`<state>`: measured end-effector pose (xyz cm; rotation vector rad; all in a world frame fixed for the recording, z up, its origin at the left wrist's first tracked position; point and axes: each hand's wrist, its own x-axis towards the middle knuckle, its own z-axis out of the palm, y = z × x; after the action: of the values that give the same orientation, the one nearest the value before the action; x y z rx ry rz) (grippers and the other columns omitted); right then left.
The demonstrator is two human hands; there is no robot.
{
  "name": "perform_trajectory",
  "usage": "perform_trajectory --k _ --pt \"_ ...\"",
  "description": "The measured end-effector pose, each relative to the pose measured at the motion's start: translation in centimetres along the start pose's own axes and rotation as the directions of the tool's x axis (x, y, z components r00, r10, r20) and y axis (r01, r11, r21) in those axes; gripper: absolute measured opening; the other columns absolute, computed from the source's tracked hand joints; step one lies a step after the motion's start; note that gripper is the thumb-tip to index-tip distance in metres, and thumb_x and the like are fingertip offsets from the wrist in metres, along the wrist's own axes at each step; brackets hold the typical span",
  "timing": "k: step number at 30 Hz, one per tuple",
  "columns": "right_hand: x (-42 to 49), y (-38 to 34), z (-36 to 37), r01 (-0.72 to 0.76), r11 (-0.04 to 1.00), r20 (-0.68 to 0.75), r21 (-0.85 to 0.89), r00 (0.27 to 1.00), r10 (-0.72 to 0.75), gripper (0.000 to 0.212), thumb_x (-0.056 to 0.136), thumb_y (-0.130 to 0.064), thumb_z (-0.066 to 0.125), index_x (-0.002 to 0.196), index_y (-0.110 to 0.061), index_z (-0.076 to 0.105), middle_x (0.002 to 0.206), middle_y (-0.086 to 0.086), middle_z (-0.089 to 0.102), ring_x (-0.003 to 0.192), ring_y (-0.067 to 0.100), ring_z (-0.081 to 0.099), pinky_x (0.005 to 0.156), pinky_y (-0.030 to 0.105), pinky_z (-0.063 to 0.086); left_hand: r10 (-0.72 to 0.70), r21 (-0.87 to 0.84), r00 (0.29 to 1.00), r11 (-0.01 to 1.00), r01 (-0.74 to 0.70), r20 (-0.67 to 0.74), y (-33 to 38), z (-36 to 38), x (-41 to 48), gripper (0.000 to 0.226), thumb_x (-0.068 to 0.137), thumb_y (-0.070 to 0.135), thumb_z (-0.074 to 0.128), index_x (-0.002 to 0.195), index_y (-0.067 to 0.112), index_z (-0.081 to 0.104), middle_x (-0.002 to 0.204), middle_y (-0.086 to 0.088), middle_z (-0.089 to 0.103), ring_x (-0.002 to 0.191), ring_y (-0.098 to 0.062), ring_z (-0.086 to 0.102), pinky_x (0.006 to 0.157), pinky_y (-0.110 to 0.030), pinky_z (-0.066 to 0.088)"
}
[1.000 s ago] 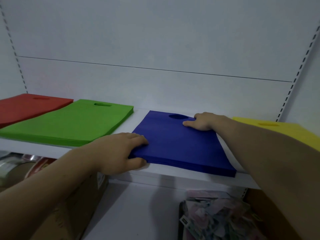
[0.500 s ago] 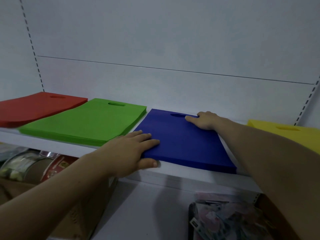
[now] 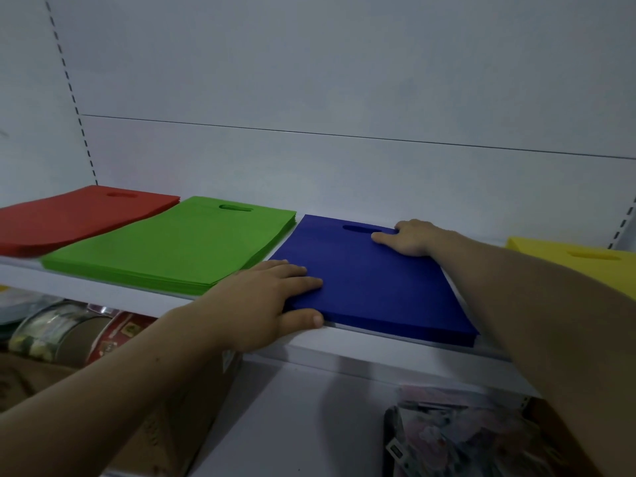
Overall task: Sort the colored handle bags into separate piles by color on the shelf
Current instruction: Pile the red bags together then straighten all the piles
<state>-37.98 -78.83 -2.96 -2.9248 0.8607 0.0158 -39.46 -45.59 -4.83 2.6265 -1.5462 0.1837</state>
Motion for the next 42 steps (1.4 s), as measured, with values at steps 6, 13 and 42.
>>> perform_trajectory --k 6,13,42 --pt "0.0 -0.3 -0.6 0.030 0.999 -0.006 0.013 1.000 -0.029 0.087 0.080 -0.081 0.032 0.142 -0.021 0.038 0.139 0.008 0.042 0.120 0.029 0.047 0.096 0.040 0.042 -0.005 -0.032 1.000 0.999 0.004 -0.021 0.0 -0.2 -0.1 0.113 0.050 0.093 -0.010 0.144 0.042 0.026 0.152 0.013 0.027 0.138 -0.005 0.021 0.108 -0.020 0.016" --pt "-0.2 -0.6 -0.6 0.029 0.999 0.022 -0.031 0.999 -0.028 0.086 0.077 -0.083 0.032 0.137 -0.023 0.044 0.136 0.007 0.044 0.115 0.028 0.048 0.093 0.039 0.042 -0.008 -0.062 0.998 0.998 0.003 -0.069 -0.2 -0.2 0.0 0.114 0.051 0.097 0.000 0.141 0.038 0.038 0.147 0.010 0.037 0.134 -0.009 0.033 0.108 -0.024 0.024" --pt "-1.2 -0.4 -0.5 0.007 1.000 0.018 -0.006 1.000 -0.007 0.091 0.074 -0.086 0.032 0.145 -0.029 0.032 0.143 0.005 0.035 0.127 0.030 0.039 0.102 0.045 0.037 0.012 -0.013 0.997 1.000 -0.013 -0.072 0.4 0.2 0.3 0.118 0.048 0.096 -0.008 0.144 0.039 0.031 0.149 0.013 0.032 0.138 -0.006 0.023 0.108 -0.019 0.015"
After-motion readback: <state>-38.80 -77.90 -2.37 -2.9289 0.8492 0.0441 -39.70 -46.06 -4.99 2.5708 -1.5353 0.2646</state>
